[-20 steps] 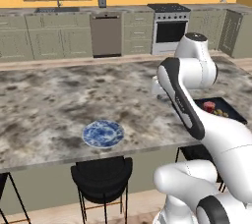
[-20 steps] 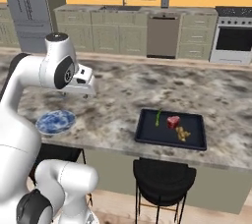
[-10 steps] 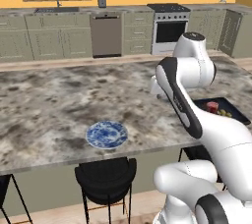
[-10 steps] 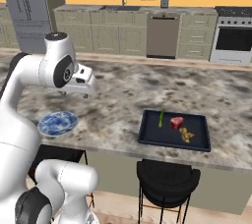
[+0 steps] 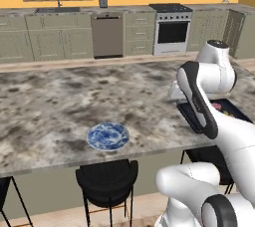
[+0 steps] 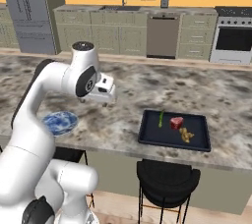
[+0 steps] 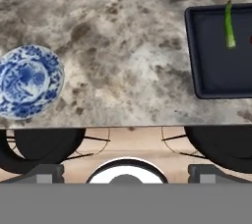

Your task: Create a steak meal by picking up the steak and asparagus from the tray and placing them on the plate. Leave the ginger on the tray.

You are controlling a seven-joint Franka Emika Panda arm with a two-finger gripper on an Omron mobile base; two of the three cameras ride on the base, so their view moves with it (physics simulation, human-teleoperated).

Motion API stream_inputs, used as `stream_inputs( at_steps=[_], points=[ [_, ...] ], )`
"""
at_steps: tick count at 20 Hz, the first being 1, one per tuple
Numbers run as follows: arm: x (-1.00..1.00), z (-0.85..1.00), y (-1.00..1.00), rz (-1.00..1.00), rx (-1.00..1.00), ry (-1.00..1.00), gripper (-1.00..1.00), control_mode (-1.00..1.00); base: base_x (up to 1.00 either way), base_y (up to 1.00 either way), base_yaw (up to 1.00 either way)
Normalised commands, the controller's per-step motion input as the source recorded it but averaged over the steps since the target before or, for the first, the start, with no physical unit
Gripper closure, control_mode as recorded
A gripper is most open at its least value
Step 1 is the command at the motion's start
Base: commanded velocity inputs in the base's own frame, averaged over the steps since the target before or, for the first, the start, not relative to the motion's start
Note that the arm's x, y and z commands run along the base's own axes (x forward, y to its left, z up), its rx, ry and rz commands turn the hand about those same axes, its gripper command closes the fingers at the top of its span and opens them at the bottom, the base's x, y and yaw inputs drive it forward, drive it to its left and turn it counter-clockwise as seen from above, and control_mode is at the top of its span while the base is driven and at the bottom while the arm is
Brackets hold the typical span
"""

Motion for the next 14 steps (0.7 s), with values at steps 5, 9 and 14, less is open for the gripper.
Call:
stream_inputs(
  at_steps=[5, 9, 14],
  points=[
    [0.04, -0.28, -0.94, -0.01, 0.07, 0.00, -1.00, -1.00, 0.00, 0.00, 0.00],
    [0.29, -0.33, -1.00, -0.04, 0.07, 0.04, -1.00, -1.00, 0.00, 0.00, 0.00],
    [0.52, -0.36, -0.96, -0.10, 0.00, 0.14, -1.00, -1.00, 0.00, 0.00, 0.00]
  ],
)
